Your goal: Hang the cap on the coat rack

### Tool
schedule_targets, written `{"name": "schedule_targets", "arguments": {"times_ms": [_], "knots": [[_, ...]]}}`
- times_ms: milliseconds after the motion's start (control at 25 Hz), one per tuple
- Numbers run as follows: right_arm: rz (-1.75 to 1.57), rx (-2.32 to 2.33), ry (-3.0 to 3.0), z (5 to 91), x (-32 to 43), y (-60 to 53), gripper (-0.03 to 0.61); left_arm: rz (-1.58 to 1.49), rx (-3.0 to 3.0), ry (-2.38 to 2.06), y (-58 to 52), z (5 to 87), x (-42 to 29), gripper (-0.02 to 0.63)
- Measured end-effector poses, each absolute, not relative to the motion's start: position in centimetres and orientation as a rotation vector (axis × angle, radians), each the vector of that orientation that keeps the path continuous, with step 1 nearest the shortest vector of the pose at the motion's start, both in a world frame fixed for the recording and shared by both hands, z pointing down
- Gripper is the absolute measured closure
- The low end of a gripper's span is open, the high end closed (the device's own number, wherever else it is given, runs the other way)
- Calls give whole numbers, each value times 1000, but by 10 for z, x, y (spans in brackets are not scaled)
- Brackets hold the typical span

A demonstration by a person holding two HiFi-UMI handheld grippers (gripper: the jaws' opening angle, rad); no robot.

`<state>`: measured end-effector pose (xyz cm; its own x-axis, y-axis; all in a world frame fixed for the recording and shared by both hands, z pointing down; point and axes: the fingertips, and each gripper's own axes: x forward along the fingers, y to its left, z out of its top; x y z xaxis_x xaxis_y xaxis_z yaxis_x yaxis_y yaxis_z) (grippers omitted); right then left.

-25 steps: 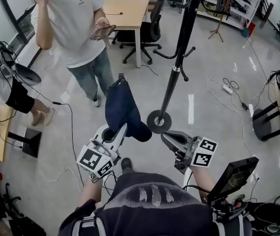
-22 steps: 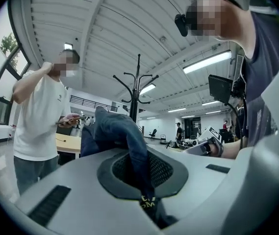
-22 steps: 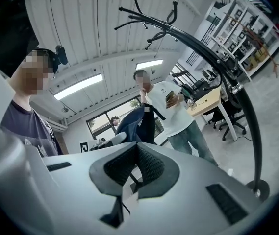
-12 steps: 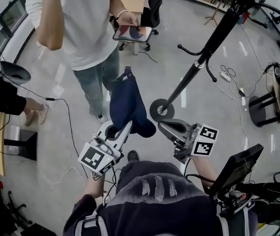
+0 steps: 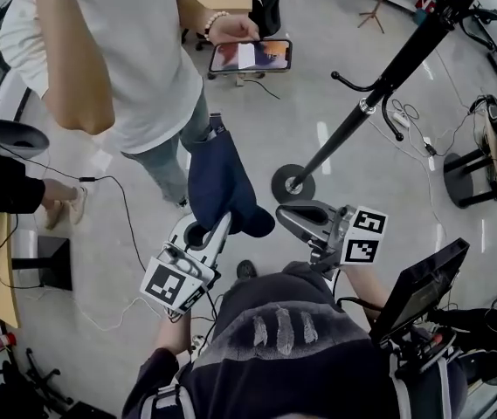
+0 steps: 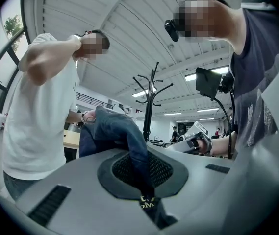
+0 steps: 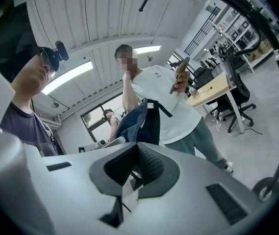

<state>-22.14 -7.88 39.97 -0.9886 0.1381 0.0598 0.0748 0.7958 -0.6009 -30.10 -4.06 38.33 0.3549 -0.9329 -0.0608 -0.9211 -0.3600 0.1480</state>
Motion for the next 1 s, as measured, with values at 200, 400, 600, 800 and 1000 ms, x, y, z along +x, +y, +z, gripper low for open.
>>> {"name": "schedule_targets", "arguments": {"times_ms": [200, 400, 600, 800, 1000], "knots": [[1000, -197, -2859, 407, -232, -105, 574, -153, 2472, -1734, -63, 392, -307, 600], [1076, -235, -2841, 423, -234, -176, 574, -52, 2433, -1748, -132, 407, -305, 600], [1060, -313, -2867, 412, -242, -194, 575, 17, 2438, -1773, -151, 401, -300, 600], [1027, -316, -2895, 410, -240, -194, 574, 42, 2453, -1795, -151, 398, -299, 600], [983, -350, -2920, 407, -248, -196, 574, 79, 2448, -1859, -150, 393, -309, 600]]}}
